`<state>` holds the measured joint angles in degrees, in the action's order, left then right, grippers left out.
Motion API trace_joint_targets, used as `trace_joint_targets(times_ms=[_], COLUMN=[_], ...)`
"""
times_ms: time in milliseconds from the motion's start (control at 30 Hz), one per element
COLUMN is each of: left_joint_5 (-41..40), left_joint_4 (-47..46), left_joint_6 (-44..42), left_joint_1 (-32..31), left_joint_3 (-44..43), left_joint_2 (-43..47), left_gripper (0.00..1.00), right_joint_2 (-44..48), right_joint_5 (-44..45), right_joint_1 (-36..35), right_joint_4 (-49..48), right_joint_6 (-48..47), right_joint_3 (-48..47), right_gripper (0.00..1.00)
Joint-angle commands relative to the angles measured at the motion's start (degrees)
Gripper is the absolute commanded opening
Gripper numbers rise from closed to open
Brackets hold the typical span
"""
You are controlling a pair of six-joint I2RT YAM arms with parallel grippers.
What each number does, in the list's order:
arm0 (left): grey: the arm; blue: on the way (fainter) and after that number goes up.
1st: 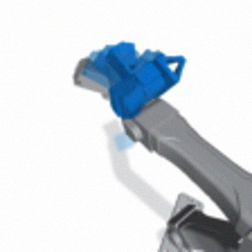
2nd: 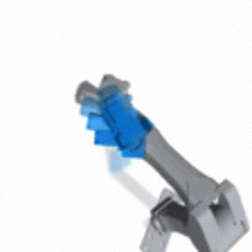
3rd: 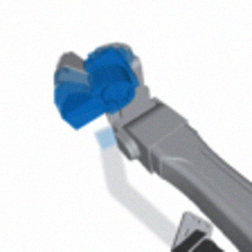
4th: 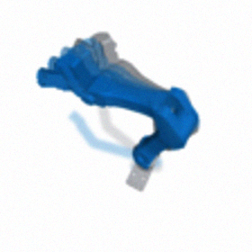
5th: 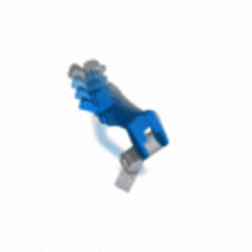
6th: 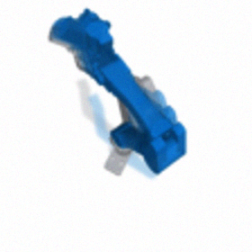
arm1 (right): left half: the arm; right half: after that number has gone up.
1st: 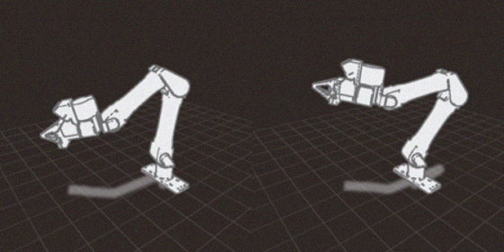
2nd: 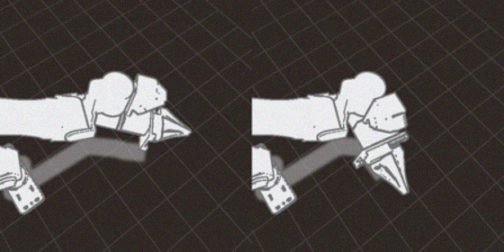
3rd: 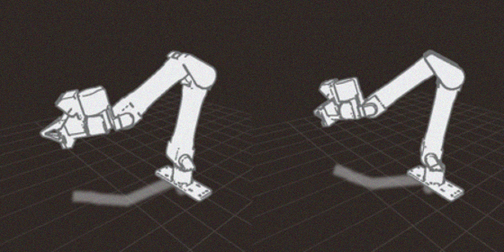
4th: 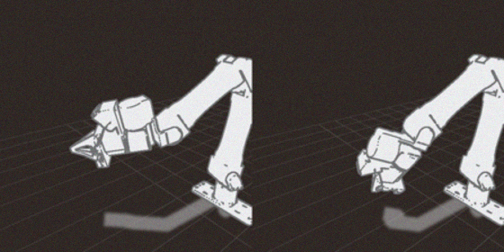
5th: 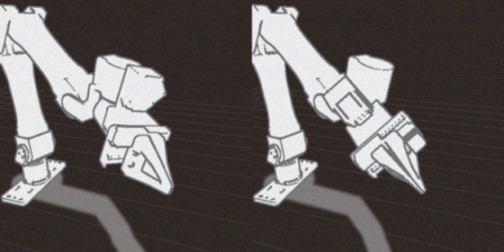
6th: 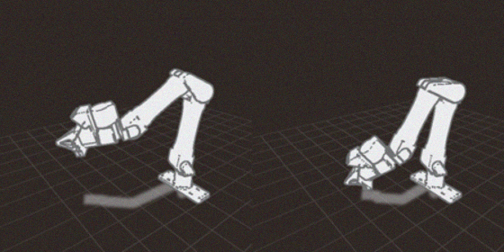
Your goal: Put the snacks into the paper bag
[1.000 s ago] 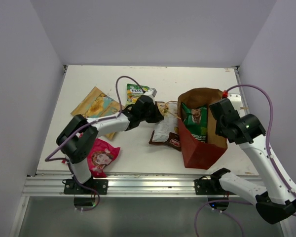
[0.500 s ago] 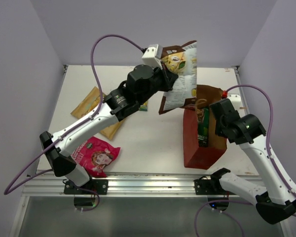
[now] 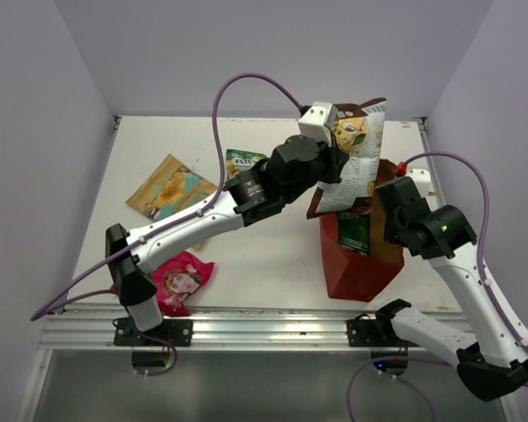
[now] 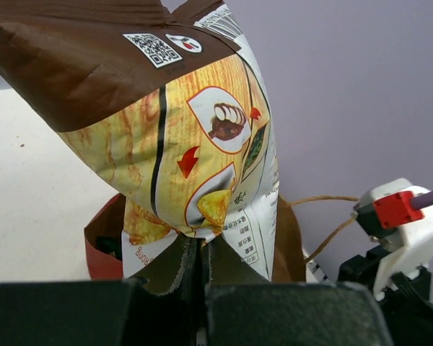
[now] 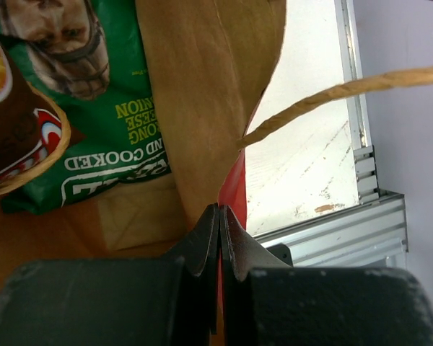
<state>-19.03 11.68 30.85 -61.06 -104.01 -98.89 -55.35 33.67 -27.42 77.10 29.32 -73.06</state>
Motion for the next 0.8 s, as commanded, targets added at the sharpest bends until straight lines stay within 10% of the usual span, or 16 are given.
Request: trace_joint_targets(times_ms=[0,533,767], left_joint_5=[-6.4,-23.6,-23.4], left_joint_4=[-2.4,14.9,7.1], left_joint_6=[-2.2,-17.2,-18.5], left_joint_1=[-2.5,-4.9,-4.9], left_joint_3=[-0.9,-12.8,-9.3], left_joint_2=[2.1,7.9,10.3], left_gripper=[0.00,0.00,0.00], right_joint_2=[0.6,-0.4,-0.5], right_joint_5=[-0.6,-1.7,-2.6], right_joint_1=[-0.1,-0.1,-0.1], right_joint_4=[2.1,0.9,0.7], right_joint_6=[0.0,-0.1,-0.1], right_joint_3=[-1.1,-0.9,-0.8], right_gripper=[0.00,0.00,0.00])
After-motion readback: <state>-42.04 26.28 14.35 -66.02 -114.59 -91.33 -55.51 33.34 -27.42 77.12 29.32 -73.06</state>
